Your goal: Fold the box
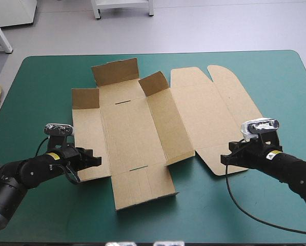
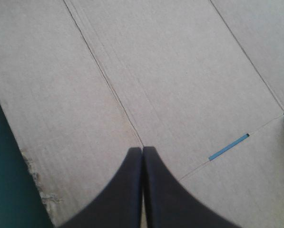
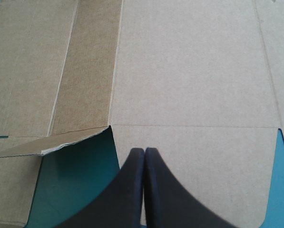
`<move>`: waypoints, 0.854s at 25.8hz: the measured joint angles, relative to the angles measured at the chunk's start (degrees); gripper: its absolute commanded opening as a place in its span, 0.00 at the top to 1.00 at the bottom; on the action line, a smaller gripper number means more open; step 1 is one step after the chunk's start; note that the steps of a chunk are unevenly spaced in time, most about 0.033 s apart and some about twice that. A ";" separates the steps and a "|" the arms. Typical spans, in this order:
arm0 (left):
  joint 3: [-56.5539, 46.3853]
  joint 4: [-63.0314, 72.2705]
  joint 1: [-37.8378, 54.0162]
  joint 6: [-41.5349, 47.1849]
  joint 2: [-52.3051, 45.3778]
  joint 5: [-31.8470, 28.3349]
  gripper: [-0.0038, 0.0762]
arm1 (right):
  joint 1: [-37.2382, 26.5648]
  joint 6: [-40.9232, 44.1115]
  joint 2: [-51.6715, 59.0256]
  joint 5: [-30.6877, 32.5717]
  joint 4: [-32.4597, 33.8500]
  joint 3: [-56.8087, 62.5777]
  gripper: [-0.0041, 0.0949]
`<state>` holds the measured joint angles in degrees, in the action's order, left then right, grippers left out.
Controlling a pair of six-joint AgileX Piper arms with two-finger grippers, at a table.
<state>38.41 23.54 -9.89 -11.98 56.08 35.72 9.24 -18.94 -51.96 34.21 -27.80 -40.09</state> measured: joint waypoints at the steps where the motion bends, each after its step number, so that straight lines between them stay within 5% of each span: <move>1: 0.00 0.00 0.00 0.00 0.00 0.00 0.96 | 0.00 0.00 0.00 0.00 0.00 0.00 0.96; 22: 1.44 0.00 0.00 0.82 0.48 -0.20 0.96 | 0.00 0.00 0.00 0.00 0.00 0.00 0.98</move>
<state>39.85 23.54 -9.89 -11.17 56.56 35.52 9.24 -18.94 -51.96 34.21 -27.80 -40.09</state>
